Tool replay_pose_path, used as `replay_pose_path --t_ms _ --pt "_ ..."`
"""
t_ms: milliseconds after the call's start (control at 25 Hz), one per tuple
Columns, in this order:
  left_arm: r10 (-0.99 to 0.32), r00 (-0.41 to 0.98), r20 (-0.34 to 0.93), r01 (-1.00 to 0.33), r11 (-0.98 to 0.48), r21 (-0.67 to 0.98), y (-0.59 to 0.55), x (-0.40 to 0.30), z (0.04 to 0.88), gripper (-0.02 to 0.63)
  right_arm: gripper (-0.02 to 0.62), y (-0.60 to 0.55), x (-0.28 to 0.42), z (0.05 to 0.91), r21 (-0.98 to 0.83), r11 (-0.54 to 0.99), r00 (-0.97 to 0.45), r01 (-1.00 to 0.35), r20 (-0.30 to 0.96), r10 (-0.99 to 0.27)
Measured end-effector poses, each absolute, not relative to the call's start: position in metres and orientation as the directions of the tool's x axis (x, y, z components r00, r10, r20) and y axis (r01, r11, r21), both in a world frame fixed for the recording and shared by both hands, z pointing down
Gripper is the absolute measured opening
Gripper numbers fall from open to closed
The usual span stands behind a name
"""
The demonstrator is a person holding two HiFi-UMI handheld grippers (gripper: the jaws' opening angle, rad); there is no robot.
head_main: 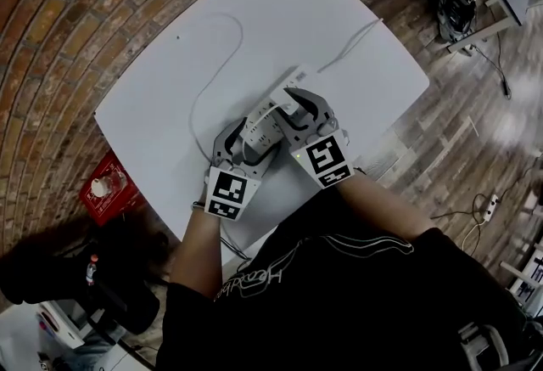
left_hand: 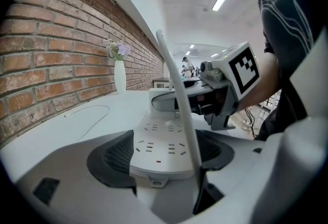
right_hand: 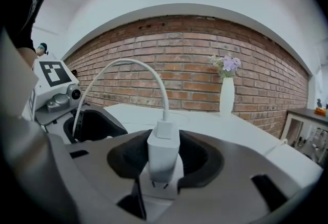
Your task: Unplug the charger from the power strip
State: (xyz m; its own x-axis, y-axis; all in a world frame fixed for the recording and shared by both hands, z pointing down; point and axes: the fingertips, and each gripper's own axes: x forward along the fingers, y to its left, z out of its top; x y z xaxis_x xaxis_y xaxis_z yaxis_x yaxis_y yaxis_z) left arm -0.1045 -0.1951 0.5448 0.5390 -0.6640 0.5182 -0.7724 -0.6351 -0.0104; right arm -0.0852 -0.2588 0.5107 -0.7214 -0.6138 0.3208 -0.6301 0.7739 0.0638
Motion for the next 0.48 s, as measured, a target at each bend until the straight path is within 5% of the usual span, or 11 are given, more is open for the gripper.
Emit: replay_pose_path --t_ms 480 --pt "-0.667 0.534 0.52 -0.775 -0.631 -0.013 -0.1956 -0.1049 0.5449 0.35 0.123 -0.2604 -0.0874 0.5124 0.057 0.753 -0.698 -0.656 0.336 -0.633"
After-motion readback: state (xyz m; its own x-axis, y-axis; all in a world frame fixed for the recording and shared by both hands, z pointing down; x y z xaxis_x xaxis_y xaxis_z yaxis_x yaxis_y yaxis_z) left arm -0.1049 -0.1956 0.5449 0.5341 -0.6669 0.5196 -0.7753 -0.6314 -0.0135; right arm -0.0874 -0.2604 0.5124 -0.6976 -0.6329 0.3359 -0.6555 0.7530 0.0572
